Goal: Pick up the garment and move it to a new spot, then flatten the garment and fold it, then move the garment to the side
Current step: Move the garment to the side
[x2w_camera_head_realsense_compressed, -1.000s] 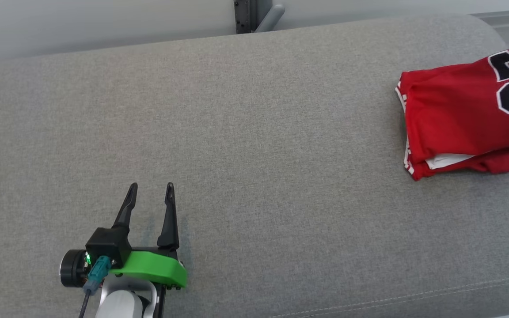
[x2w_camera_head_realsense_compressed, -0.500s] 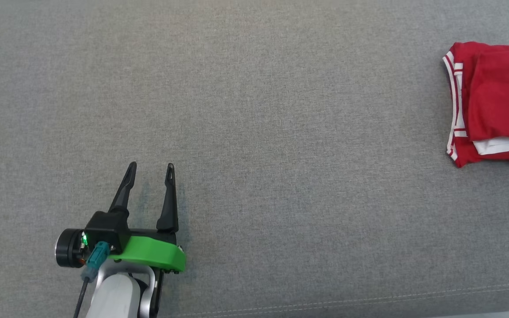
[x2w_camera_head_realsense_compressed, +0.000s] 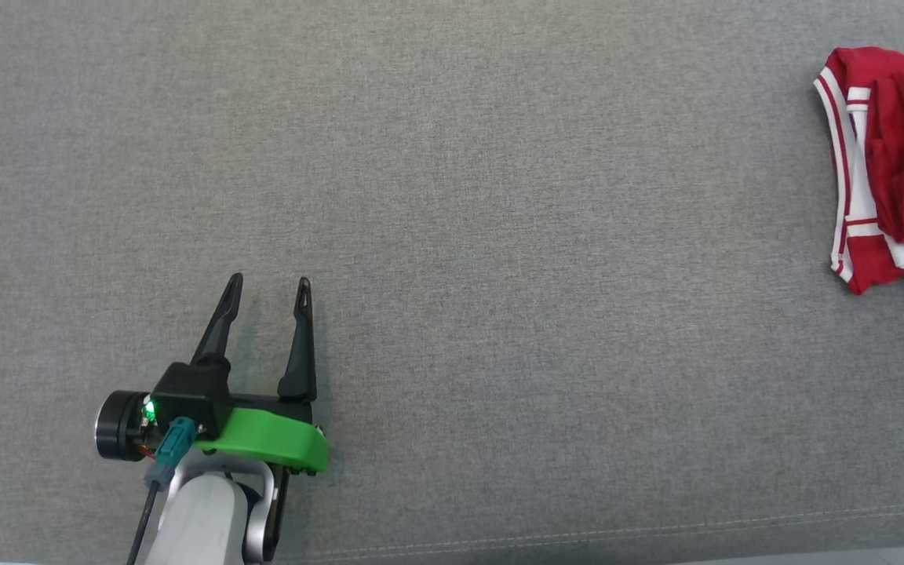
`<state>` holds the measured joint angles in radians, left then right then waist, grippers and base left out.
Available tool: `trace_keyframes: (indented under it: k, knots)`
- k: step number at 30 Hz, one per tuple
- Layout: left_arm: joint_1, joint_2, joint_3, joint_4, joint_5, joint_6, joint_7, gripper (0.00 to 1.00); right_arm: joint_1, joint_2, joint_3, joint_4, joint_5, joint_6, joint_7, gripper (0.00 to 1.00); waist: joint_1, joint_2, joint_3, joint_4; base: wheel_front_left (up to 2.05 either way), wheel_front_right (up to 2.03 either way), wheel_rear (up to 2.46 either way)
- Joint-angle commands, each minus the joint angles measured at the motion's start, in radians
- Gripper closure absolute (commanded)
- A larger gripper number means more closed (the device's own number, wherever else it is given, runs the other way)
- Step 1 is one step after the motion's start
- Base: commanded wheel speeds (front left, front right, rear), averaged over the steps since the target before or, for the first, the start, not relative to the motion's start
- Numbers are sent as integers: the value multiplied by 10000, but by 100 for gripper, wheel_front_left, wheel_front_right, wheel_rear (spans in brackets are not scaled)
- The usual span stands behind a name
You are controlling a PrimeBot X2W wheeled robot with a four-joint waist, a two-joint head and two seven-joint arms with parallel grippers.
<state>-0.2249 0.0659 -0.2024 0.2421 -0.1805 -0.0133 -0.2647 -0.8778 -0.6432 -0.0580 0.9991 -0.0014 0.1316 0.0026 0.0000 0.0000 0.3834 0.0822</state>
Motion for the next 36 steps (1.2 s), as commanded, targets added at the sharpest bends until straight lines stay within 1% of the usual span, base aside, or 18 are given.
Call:
trace_keyframes:
  k: [1,4,6,10,14,18,23,29,34,35,36]
  knots:
    - [-85,47,-20,12,79,18,9,0,-111,111,-140,71,-171,-18,-241,0,0,0,-104,-106,0,0,0]
    - [-66,47,-50,33,52,45,9,0,-121,466,-240,130,-489,-18,-642,0,0,0,-241,-258,0,0,0]
    - [-46,43,-61,40,45,59,9,0,-120,565,-255,102,-525,-18,-791,0,0,0,-303,-310,0,0,0]
    - [38,33,-66,94,-36,36,9,0,-42,1010,-130,-2,-531,-18,-1381,0,0,0,-661,-527,0,0,0]
    - [78,17,5,175,-177,16,8,0,208,1483,3,-107,-44,-18,-1906,0,0,0,-1291,-667,0,0,0]
    - [195,-7,184,285,-319,121,9,0,641,1825,464,-435,540,-17,-2233,0,0,0,-2025,-808,0,0,0]
    - [400,-28,354,514,-491,227,9,0,1429,2253,1081,-1271,1585,-17,-2438,0,0,0,-2869,-899,0,0,0]
    - [761,-49,578,981,-666,323,11,0,2803,2825,1694,-2558,2407,-17,-2551,0,0,0,-3638,-925,0,0,0]
    - [1080,-70,716,1130,-812,387,11,0,4091,3550,1785,-3708,2570,-17,-2621,0,0,0,-3895,-852,0,0,0]
    - [1204,-77,765,1113,-845,401,11,0,4595,3950,1746,-4213,2645,-17,-2635,0,0,0,-3942,-801,0,0,0]
    - [1261,-80,790,1080,-863,410,11,0,4844,4099,1712,-4464,2692,-17,-2643,0,0,0,-3965,-768,0,0,0]
